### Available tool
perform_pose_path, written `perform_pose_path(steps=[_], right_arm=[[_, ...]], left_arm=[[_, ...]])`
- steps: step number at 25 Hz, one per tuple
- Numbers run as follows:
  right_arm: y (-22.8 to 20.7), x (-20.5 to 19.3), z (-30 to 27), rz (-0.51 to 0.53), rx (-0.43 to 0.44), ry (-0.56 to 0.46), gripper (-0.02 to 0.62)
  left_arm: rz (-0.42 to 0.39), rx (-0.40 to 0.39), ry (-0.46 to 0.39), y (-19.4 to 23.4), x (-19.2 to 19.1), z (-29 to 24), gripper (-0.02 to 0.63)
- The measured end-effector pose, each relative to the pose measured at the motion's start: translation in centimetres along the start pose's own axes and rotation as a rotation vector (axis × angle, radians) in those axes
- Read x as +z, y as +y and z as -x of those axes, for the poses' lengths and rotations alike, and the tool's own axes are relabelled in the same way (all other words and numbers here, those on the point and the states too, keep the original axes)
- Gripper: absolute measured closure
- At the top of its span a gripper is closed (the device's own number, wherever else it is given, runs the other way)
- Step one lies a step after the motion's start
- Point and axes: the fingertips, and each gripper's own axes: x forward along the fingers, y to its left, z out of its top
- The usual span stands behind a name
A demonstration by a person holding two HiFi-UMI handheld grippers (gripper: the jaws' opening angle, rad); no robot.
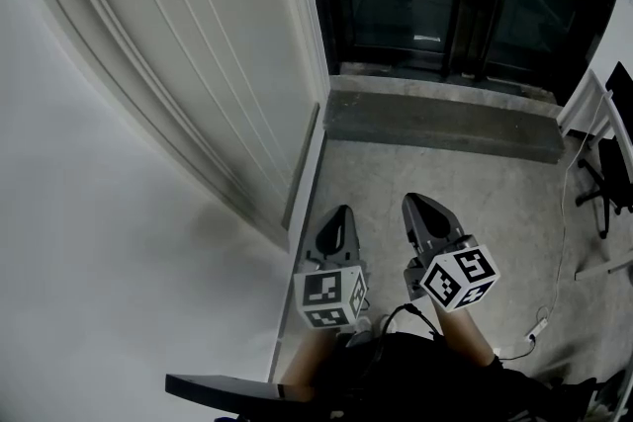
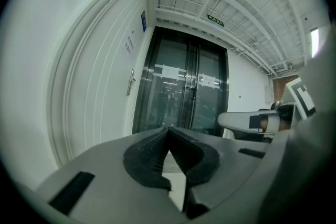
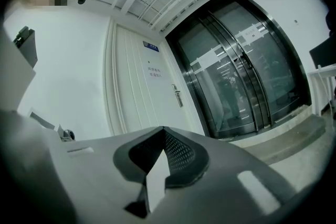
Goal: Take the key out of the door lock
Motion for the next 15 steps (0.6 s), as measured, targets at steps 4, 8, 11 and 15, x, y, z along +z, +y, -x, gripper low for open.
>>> perform_pose_path(steps=[4, 8, 11, 15], right_arm=[[0.6, 0.4, -0.1, 0.015, -0.01, -0.011, 0.595], [0.6, 0.2, -0.5, 0.025, -0.024, -0.018, 0.595], [-0.4, -0.1, -0.9, 0.017, -0.038, -0.011, 0.595], [-1.7, 0.3, -3.0, 0.017, -0.018, -0.01, 0.595]], left_arm=[[0.011, 0.001, 0.002, 1.0, 0.1, 0.6, 0.606], [0.029, -0.009, 0.012, 1.6, -0.3, 0.3, 0.606], [0.023, -0.013, 0.004, 1.8, 0.0, -0.5, 0.606], [0.019, 0.011, -0.01, 2.5, 0.5, -2.7, 0.606]])
